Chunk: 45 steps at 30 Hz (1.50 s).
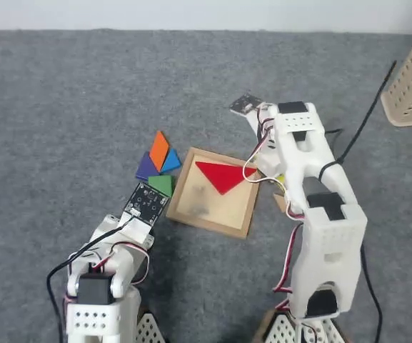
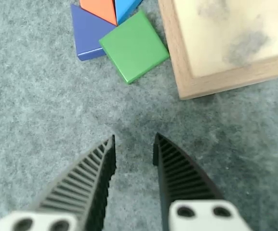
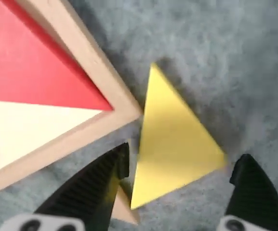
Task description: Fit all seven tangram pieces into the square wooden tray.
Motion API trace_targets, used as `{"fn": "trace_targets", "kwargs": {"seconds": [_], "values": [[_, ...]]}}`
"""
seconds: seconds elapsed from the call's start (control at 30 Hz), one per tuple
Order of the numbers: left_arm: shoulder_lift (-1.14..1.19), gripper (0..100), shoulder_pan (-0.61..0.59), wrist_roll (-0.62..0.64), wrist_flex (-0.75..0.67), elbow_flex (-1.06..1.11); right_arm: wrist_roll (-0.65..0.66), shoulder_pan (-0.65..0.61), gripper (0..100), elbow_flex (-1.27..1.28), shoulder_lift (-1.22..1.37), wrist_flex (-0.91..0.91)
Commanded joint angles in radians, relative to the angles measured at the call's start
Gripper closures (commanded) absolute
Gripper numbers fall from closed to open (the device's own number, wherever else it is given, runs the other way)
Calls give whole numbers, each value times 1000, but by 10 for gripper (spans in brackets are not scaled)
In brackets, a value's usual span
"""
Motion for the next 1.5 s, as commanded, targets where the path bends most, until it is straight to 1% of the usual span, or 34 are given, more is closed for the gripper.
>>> {"fn": "trace_targets", "kwargs": {"seconds": [0.0,0.3,0.33,0.47,0.57,0.7,0.87,1.07,1.27,1.37,1.47], "values": [[-21,881,-5,11,-2,-12,15,19,657,-46,7,-25],[-21,881,-5,11,-2,-12,9,53,661,-68,50,-22],[-21,881,-5,11,-2,-12,9,53,673,-68,50,-24],[-21,881,-5,11,-2,-12,8,51,775,-68,56,-25],[-21,881,-5,11,-2,-12,8,51,825,-68,56,-25],[-21,881,-5,11,-2,-12,8,53,865,-81,38,-18],[-21,881,-5,11,-2,-12,-18,51,884,-91,-18,-15],[-21,881,-5,11,-2,-12,-18,48,884,-89,-96,21],[-21,881,-5,11,-2,-12,-12,51,876,-89,-122,38],[-21,881,-5,11,-2,-12,-14,42,824,-138,-128,50],[-21,881,-5,11,-2,-12,-21,-5,760,-203,-120,48]]}}
